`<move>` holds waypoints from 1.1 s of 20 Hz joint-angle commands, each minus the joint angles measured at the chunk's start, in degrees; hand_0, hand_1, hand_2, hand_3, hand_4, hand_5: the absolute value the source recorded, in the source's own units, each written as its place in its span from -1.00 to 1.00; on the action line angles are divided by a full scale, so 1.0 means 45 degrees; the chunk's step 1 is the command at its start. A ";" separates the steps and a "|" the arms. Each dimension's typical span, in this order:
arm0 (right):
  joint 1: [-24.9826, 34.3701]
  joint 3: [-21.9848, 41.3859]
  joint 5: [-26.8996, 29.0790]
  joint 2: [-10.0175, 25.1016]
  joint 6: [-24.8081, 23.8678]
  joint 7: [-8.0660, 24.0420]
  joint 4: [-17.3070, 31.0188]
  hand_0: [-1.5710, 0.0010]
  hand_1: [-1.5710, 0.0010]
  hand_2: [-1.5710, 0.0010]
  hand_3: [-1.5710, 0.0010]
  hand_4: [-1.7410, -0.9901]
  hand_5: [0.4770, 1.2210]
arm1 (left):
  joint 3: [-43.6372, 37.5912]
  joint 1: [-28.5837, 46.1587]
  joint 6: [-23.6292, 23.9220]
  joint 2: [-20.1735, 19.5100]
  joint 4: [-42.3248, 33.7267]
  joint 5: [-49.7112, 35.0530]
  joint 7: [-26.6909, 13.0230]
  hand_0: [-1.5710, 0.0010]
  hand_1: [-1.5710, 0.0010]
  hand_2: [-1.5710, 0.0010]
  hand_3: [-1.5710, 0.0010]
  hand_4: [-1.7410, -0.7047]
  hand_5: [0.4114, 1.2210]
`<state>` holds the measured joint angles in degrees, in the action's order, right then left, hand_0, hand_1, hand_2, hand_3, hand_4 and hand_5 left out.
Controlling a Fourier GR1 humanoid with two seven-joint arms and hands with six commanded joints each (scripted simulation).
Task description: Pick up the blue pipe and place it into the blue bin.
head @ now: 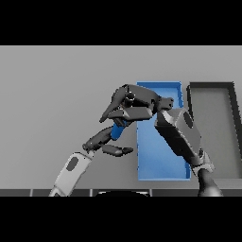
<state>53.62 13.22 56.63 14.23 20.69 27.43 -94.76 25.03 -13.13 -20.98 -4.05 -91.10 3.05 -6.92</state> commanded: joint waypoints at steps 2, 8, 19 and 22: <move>0.1092 -0.0565 0.0321 0.0383 0.0120 -0.0129 0.0851 -1.00 -1.00 -1.00 -1.00 -0.35 1.00 | 0.0011 -0.0056 -0.0025 -0.0040 0.0123 0.0104 0.0048 1.00 1.00 1.00 1.00 0.58 -0.81; 0.2647 -0.1871 -0.1489 0.1558 -0.1151 -0.0825 0.4098 -1.00 -1.00 -1.00 -1.00 -0.35 1.00 | 0.0044 -0.0038 0.0075 -0.0147 0.0057 0.0367 0.0108 1.00 1.00 1.00 1.00 0.64 -0.82; -0.0303 -0.2090 -0.4006 0.2047 -0.1797 -0.0536 0.7738 -1.00 -1.00 -1.00 -1.00 -0.36 1.00 | -0.0039 -0.0026 -0.0015 -0.0294 -0.0063 0.0296 0.0284 1.00 1.00 1.00 1.00 0.68 -0.82; -0.1307 -0.1768 -0.4373 0.1996 -0.2726 0.0598 0.7366 -1.00 -1.00 -1.00 -1.00 -0.36 1.00 | -0.0023 0.0076 0.0047 -0.0306 0.0092 0.0427 0.0414 1.00 1.00 1.00 1.00 0.68 -0.83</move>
<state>47.67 5.27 36.94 23.21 8.46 30.27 -61.59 24.92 -12.78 -20.76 -5.43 -90.69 4.98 -5.10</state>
